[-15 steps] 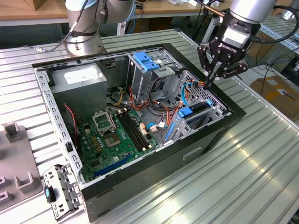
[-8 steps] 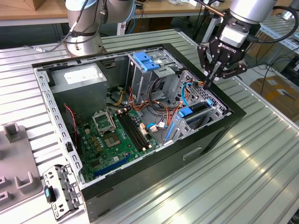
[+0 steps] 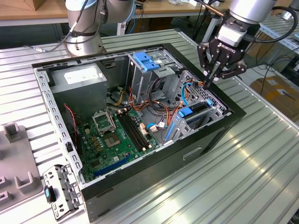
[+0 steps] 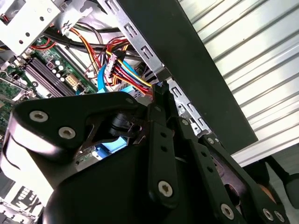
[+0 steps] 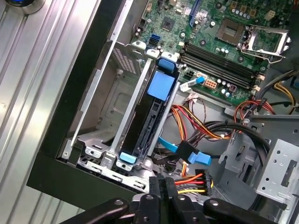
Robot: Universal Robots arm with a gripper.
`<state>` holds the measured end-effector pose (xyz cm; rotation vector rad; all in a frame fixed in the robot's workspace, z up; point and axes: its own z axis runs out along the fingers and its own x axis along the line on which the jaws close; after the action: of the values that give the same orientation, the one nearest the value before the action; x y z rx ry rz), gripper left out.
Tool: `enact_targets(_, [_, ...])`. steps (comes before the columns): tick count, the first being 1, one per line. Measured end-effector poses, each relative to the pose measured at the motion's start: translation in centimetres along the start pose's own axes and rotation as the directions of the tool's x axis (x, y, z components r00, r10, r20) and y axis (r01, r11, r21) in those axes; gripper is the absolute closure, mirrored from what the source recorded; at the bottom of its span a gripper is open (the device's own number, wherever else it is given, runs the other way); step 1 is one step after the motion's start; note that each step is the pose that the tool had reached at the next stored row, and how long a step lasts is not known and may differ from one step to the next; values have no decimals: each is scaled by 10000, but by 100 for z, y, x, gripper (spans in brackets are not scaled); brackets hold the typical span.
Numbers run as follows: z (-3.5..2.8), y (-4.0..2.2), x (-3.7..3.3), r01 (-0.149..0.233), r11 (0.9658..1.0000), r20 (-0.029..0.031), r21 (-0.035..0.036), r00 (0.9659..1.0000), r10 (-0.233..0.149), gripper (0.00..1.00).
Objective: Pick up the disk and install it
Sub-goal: 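Insert the first disk wire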
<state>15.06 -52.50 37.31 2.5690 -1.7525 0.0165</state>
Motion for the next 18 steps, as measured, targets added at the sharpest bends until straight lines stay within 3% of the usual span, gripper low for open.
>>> enact_targets(18, [1,24,-9,-117,9999,4,-3,9999,117,84])
